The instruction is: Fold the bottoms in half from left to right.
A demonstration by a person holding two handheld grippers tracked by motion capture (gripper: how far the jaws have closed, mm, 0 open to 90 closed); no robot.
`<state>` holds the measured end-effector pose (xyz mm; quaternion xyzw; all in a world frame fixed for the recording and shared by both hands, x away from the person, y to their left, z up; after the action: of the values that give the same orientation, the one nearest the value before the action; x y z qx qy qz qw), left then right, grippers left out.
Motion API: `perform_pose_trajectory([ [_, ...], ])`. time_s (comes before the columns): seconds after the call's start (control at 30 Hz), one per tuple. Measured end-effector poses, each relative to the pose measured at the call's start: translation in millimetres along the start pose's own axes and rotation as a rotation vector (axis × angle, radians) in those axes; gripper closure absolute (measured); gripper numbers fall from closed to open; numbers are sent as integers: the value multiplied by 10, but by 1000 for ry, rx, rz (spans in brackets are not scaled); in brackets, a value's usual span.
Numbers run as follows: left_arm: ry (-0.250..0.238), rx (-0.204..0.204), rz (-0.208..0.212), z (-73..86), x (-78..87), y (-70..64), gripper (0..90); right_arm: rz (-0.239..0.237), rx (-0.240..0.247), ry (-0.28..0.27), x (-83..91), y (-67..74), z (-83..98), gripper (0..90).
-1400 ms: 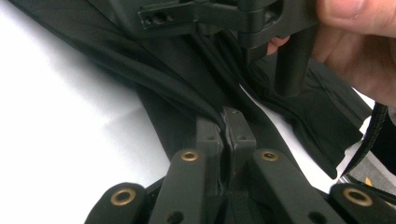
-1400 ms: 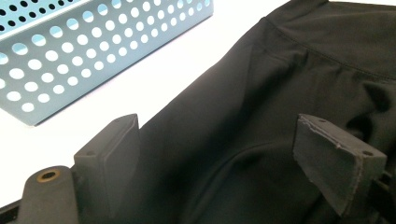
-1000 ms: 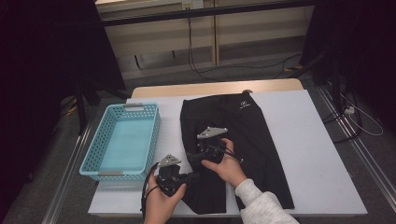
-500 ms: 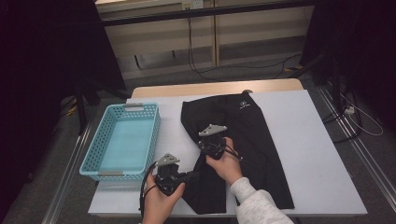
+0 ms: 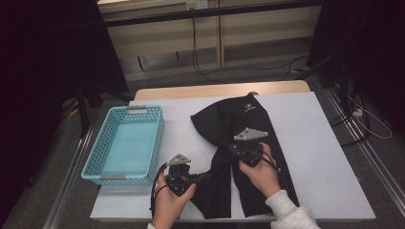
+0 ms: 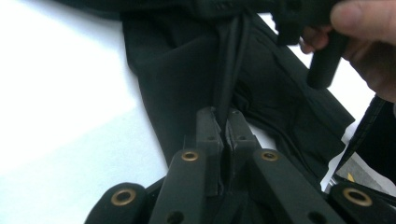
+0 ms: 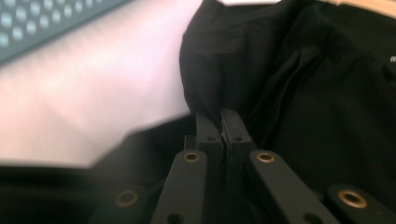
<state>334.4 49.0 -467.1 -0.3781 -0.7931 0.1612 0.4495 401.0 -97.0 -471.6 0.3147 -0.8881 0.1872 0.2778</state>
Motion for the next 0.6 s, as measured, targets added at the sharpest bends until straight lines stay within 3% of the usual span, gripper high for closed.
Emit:
perform_pose_trajectory([
  [0.1, 14, 8, 0, 21, -28, 19, 866, -16, 33, 41, -4, 38, 142, 889],
  [0.17, 18, 8, -7, 30, -46, 30, 867, -27, 46, 54, -38, 72, 178, 835],
  [0.23, 28, 10, -12, 45, -54, 50, 866, -38, 80, 34, -89, 106, 117, 757],
  [0.37, 28, 22, -14, 55, -53, 78, 866, -2, 118, -6, -249, 96, -87, 560],
  [0.5, 26, 23, -12, 62, -47, 89, 865, -19, 126, -16, -465, 122, -248, 481],
  [0.57, 33, 20, -14, 72, -46, 100, 865, -24, 145, -13, -567, 123, -305, 485],
  [0.6, 31, 22, -14, 77, -50, 104, 865, -29, 132, -1, -623, 123, -319, 480],
])
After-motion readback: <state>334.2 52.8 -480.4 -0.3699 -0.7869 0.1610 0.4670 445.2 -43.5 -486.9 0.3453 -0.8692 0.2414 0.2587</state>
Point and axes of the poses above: each handheld gripper's, and its own axes: x roughly backward along the jaws, z roughly out of its underside, y roughly to its left, the point moved 8 cm from there along -x, roughly forward along the jaws, and after that the axes turned 15 degrees about x, right-handed, at the moved point
